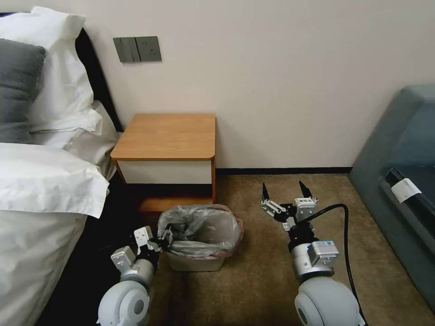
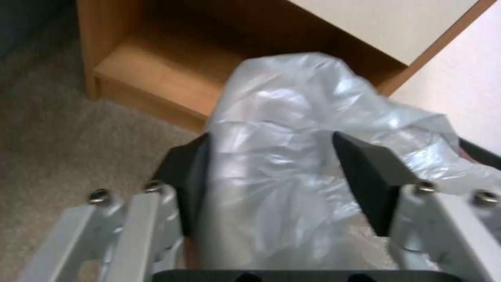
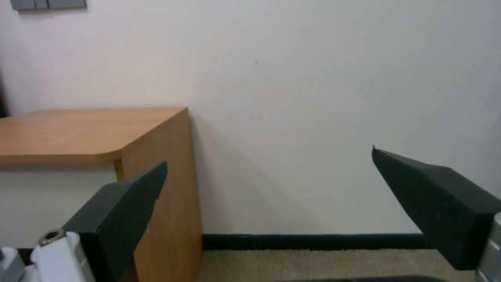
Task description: Pick up the garbage bag from the table and place it over the trash can.
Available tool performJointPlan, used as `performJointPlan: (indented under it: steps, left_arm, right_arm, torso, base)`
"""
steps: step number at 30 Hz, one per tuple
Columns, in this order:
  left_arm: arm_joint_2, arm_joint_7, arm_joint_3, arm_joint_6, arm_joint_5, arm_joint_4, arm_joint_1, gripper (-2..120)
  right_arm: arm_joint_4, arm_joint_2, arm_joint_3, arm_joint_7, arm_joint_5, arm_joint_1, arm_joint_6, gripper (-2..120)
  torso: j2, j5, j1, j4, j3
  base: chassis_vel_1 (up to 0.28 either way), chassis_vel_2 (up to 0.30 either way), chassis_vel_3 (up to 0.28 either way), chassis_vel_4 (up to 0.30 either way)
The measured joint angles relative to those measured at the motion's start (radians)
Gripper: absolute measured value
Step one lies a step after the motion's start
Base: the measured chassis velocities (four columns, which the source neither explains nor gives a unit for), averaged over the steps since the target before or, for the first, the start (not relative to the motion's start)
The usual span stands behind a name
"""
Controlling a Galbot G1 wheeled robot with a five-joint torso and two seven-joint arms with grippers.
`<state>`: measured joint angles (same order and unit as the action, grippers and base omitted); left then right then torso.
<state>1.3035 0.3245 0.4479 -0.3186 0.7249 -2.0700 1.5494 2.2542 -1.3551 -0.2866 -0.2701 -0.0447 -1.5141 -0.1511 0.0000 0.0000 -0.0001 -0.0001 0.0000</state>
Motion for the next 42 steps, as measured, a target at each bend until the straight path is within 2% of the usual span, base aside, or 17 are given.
performJointPlan:
  steps: [2,3,7,11,15,20,21,24,25,27,29,31,33,36,42]
  left_arm:
    - [-0.005,0.000,0.003,0.000,-0.035,-0.005,0.005,74]
    - [-0.005,0.000,0.003,0.000,-0.035,-0.005,0.005,74]
    - [-0.015,-0.008,0.010,0.005,-0.132,-0.013,0.013,94]
    - [-0.021,-0.012,0.018,0.005,-0.158,-0.022,0.014,99]
    - [-0.026,-0.023,0.025,0.030,-0.208,-0.025,0.022,100]
    - [-0.037,-0.088,0.049,0.138,-0.326,-0.069,0.068,100]
    - [-0.037,-0.088,0.049,0.138,-0.326,-0.069,0.068,100]
    - [-0.047,-0.149,0.064,0.245,-0.439,-0.105,0.119,100]
    - [-0.047,-0.149,0.064,0.245,-0.439,-0.105,0.119,100]
    - [-0.047,-0.175,0.070,0.300,-0.494,-0.135,0.159,100]
    - [-0.046,-0.179,0.071,0.305,-0.500,-0.140,0.164,100]
    - [-0.033,-0.203,0.074,0.342,-0.543,-0.198,0.209,100]
    - [-0.028,-0.204,0.077,0.350,-0.551,-0.228,0.225,100]
    - [-0.011,-0.203,0.079,0.340,-0.566,-0.315,0.279,100]
    - [0.005,-0.190,0.078,0.296,-0.593,-0.373,0.346,100]
  right_arm:
    - [-0.002,0.000,0.000,-0.002,-0.004,0.003,-0.001,100]
    - [-0.002,0.000,0.000,-0.002,-0.004,0.003,-0.001,100]
    - [-0.006,-0.002,0.002,-0.008,-0.008,0.004,-0.001,100]
    - [-0.006,-0.001,0.002,-0.011,-0.012,0.004,-0.001,100]
    - [-0.004,-0.001,0.001,-0.012,-0.015,0.004,-0.001,100]
    - [-0.001,-0.005,-0.003,-0.020,-0.027,-0.022,0.012,100]
    - [-0.001,-0.005,-0.003,-0.020,-0.027,-0.022,0.012,100]
    - [-0.020,-0.011,-0.008,0.009,-0.011,-0.072,0.062,100]
    - [-0.020,-0.011,-0.008,0.009,-0.011,-0.072,0.062,100]
    - [-0.027,-0.019,-0.017,0.040,0.018,-0.115,0.102,100]
    - [-0.027,-0.020,-0.018,0.043,0.021,-0.119,0.105,100]
    - [-0.013,-0.043,-0.036,0.074,0.050,-0.184,0.143,100]
    - [0.002,-0.053,-0.043,0.080,0.059,-0.214,0.156,100]
    - [0.070,-0.085,-0.064,0.094,0.077,-0.296,0.171,100]
    - [0.107,-0.100,-0.086,0.102,0.080,-0.344,0.192,100]
  torso:
    - [0.000,0.0000,0.000,0.0000,0.000]
    - [0.000,0.0000,0.000,0.0000,0.000]
    - [0.000,-0.0001,0.000,0.0000,0.000]
    - [0.000,0.0000,0.000,0.0000,0.000]
    - [0.000,-0.0001,0.000,0.0000,0.000]
    - [0.000,-0.0001,0.000,0.0001,0.000]
    - [0.000,-0.0001,0.000,0.0001,0.000]
    - [0.000,0.0000,0.000,0.0000,0.000]
    - [0.000,0.0000,0.000,0.0000,0.000]
    - [0.000,0.0001,0.000,0.0000,0.000]
    - [0.000,0.0001,0.000,0.0000,0.000]
    - [0.000,0.0000,0.000,0.0001,0.000]
    - [0.000,0.0000,0.000,0.0001,0.000]
    - [0.000,0.0000,0.000,0.0000,0.000]
    - [0.000,-0.0001,0.000,0.0000,0.000]
  base:
    - [0.000,0.000,0.000,0.000]
    - [0.000,0.000,0.000,0.000]
    - [0.000,0.000,0.000,0.000]
    - [0.000,0.000,0.000,0.000]
    - [0.000,0.000,0.000,0.000]
    - [0.000,0.000,0.000,0.000]
    - [0.000,0.000,0.000,0.000]
    - [0.000,0.000,0.000,0.000]
    - [0.000,0.000,0.000,0.000]
    - [0.000,0.000,0.000,0.000]
    - [0.000,0.000,0.000,0.000]
    - [0.000,0.000,0.000,0.000]
    - [0.000,0.000,0.000,0.000]
    - [0.000,0.000,0.000,0.000]
    - [0.000,0.000,0.000,0.000]
